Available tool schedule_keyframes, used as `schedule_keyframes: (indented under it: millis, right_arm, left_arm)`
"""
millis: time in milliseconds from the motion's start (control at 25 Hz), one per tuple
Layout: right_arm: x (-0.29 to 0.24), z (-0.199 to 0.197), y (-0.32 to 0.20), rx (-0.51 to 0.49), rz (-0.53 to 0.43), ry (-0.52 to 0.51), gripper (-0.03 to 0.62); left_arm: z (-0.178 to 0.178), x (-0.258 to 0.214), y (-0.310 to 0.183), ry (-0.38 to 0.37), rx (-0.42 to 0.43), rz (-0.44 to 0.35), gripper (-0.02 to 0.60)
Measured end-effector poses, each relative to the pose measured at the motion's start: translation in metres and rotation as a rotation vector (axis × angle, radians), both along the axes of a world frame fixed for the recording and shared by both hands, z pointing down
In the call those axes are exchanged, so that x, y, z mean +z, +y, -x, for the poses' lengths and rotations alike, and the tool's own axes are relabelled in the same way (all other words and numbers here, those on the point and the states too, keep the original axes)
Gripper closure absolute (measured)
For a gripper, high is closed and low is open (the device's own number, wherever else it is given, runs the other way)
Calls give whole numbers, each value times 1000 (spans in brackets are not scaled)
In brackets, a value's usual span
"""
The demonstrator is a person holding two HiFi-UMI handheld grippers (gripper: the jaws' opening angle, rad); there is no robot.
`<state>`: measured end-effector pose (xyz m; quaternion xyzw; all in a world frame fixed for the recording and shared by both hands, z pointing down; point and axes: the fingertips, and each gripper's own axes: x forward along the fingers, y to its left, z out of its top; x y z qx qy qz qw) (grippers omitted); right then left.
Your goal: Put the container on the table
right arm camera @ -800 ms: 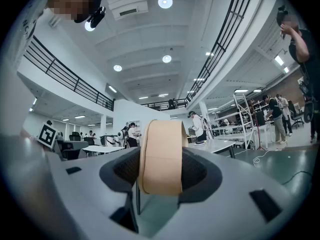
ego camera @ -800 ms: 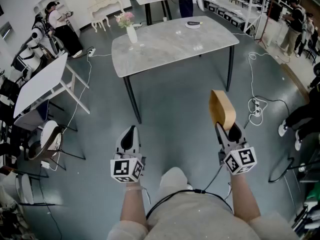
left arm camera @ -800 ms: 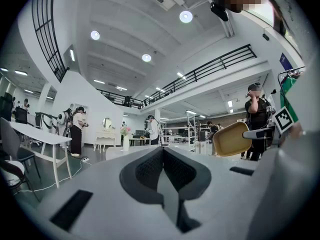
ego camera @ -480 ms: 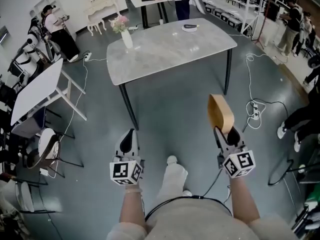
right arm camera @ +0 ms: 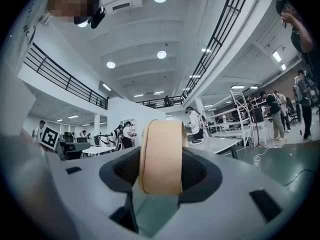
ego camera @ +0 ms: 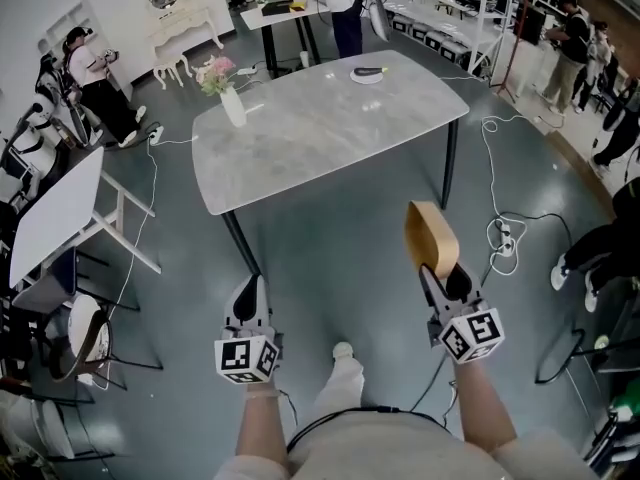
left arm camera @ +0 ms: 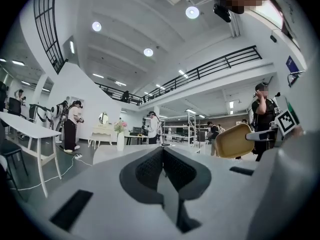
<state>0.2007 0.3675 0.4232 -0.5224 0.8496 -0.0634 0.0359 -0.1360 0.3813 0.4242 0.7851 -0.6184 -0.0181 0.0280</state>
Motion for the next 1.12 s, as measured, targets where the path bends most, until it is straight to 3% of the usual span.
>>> schedule_keyframes:
  millis: [760,1120]
  right_arm:
    - [5,35,-165,38,38,-38,370]
    - [17,46,-202,44,54,-60,368]
  left_arm:
    - [19,4,-183,-13,87,23,578]
    - [22,16,-222,-15,115,34,578]
